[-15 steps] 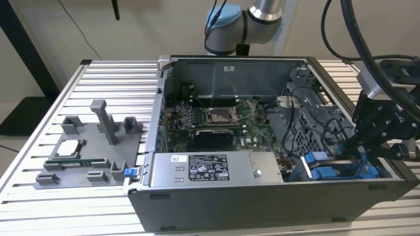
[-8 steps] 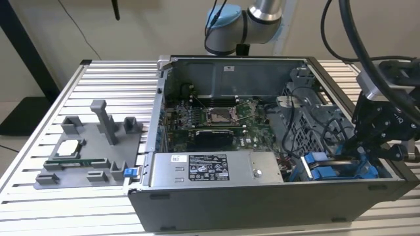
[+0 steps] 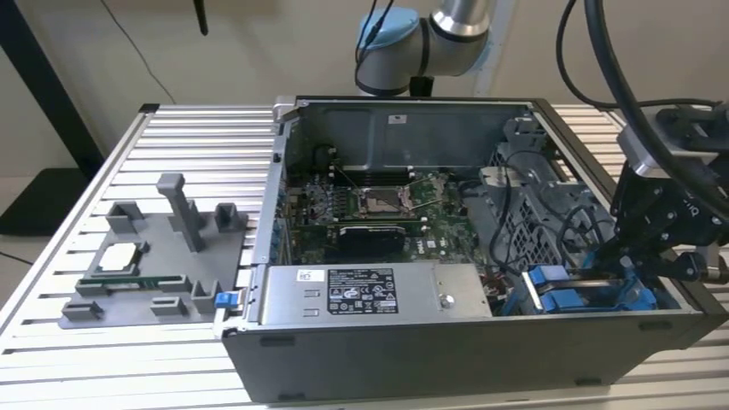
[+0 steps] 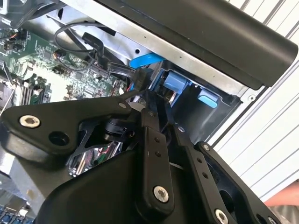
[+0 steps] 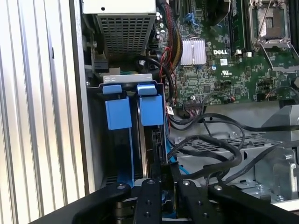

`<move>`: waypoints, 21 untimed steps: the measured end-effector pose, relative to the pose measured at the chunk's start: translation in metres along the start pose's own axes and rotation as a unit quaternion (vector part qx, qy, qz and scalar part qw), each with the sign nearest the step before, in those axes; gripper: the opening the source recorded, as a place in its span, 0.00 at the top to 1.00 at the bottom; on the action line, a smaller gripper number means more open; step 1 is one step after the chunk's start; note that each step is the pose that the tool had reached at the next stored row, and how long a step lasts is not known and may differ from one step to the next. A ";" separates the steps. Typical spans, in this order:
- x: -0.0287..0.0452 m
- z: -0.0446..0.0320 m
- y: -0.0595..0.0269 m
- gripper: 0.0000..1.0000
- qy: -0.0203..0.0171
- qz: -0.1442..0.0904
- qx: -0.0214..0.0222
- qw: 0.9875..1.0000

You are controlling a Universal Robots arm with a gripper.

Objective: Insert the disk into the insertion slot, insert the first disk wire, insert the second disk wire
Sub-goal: 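Insert the first disk wire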

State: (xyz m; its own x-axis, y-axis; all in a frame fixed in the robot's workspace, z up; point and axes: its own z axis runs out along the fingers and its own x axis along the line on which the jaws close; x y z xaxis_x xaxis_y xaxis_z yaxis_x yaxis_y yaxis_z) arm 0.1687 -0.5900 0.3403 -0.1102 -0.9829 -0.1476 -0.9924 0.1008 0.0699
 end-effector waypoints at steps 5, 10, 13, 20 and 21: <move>0.0002 0.0011 0.0000 1.00 0.000 0.000 0.002 1.000; 0.0005 0.0020 0.0009 1.00 -0.001 -0.002 0.010 1.000; 0.0008 0.0025 0.0035 1.00 -0.001 -0.002 0.012 1.000; 0.0014 0.0041 0.0069 1.00 -0.002 -0.003 0.019 1.000; 0.0015 0.0048 0.0072 1.00 -0.002 -0.003 0.020 1.000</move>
State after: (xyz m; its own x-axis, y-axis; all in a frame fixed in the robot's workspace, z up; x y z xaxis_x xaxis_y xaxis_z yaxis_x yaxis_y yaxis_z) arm 0.1612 -0.5900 0.3358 -0.1040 -0.9829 -0.1521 -0.9945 0.1008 0.0292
